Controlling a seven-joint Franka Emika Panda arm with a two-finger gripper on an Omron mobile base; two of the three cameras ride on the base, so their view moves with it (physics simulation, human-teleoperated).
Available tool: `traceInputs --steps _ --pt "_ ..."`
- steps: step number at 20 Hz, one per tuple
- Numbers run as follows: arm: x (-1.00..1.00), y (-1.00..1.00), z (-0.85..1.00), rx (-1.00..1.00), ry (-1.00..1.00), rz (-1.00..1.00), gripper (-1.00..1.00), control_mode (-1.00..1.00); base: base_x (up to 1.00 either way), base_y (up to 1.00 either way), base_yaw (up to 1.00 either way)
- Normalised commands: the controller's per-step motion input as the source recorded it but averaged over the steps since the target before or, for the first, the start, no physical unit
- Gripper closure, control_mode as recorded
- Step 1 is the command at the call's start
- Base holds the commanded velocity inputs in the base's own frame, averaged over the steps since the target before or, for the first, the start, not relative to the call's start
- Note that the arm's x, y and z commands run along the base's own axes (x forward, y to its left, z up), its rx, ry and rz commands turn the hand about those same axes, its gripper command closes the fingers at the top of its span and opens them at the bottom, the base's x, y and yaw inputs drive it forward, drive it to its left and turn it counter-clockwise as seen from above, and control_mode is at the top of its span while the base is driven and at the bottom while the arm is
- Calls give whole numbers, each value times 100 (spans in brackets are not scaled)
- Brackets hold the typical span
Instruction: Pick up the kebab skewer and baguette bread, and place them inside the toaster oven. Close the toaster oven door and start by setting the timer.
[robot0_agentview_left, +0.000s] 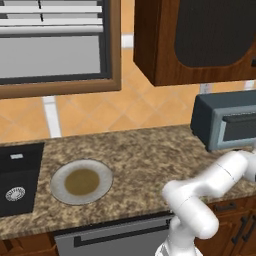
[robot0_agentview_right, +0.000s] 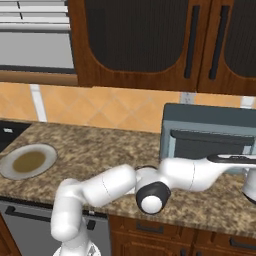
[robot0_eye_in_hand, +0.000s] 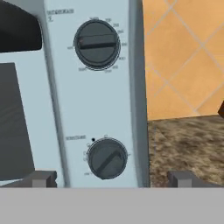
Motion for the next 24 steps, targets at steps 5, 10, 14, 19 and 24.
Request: traceInputs --steps 5,10,14,19,24 --pt "0 0 0 0 0 0 -100 100 0 -52 0" --pt "0 0 0 0 0 0 -100 100 0 -20 0" --pt "0 0 0 0 0 0 -100 100 0 -23 0" --pt "0 0 0 0 0 0 -100 100 0 -30 0" --pt "0 0 0 0 0 0 -100 100 0 -12 0"
